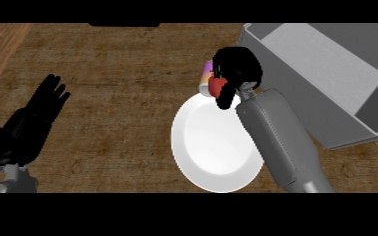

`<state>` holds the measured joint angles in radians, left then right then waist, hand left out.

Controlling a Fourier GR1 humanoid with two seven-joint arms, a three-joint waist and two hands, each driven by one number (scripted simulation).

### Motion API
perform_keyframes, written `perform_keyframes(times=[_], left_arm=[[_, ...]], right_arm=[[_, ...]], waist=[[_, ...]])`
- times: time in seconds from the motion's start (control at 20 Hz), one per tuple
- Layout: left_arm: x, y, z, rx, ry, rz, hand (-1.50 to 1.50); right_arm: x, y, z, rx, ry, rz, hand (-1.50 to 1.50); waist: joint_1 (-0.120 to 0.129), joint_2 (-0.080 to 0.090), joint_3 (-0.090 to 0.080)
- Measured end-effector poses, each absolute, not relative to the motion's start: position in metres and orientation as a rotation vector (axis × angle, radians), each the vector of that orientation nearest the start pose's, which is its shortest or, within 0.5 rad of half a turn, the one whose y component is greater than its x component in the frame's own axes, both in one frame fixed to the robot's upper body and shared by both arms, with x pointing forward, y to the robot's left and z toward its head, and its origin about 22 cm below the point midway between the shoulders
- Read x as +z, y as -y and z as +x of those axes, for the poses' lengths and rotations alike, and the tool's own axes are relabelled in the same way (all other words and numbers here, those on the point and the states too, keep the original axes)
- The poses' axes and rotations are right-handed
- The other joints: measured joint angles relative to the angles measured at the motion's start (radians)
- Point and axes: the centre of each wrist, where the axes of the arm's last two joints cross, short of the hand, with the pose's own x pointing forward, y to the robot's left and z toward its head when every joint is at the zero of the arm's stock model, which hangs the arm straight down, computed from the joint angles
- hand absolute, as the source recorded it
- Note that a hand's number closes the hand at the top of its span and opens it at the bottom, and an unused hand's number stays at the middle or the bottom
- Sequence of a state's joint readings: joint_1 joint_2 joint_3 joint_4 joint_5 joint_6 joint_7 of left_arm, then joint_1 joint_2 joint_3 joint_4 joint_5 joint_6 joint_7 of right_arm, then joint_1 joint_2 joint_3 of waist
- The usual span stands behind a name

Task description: Pick the bell pepper from the plate and place it in the cardboard box

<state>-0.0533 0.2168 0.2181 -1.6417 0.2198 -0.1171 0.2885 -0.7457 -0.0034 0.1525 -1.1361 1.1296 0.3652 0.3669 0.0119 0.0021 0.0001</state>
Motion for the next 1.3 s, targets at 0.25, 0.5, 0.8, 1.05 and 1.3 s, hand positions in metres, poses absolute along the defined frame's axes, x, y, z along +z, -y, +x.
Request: perform_keyframes(times=[0.25,0.5,0.8,1.05,1.3], left_arm=[[0.052,-0.322,0.244,0.048,1.436,0.054,0.00],[0.056,-0.322,0.244,0.047,1.433,0.060,0.00],[0.052,-0.323,0.244,0.043,1.439,0.060,0.00],[0.056,-0.317,0.246,0.041,1.444,0.053,0.00],[0.054,-0.321,0.249,0.041,1.447,0.052,0.00]], right_arm=[[0.164,0.083,0.367,1.221,1.373,-0.941,1.50],[0.215,0.085,0.357,1.041,1.477,-1.072,1.50],[0.260,0.107,0.359,0.852,1.469,-1.209,1.50],[0.277,0.142,0.374,0.761,1.440,-1.266,1.50],[0.273,0.175,0.394,0.777,1.389,-1.310,1.50]], waist=[[-0.008,-0.005,0.000],[-0.011,-0.006,0.000],[-0.010,-0.004,0.000],[-0.007,-0.003,0.000],[-0.005,-0.001,0.000]])
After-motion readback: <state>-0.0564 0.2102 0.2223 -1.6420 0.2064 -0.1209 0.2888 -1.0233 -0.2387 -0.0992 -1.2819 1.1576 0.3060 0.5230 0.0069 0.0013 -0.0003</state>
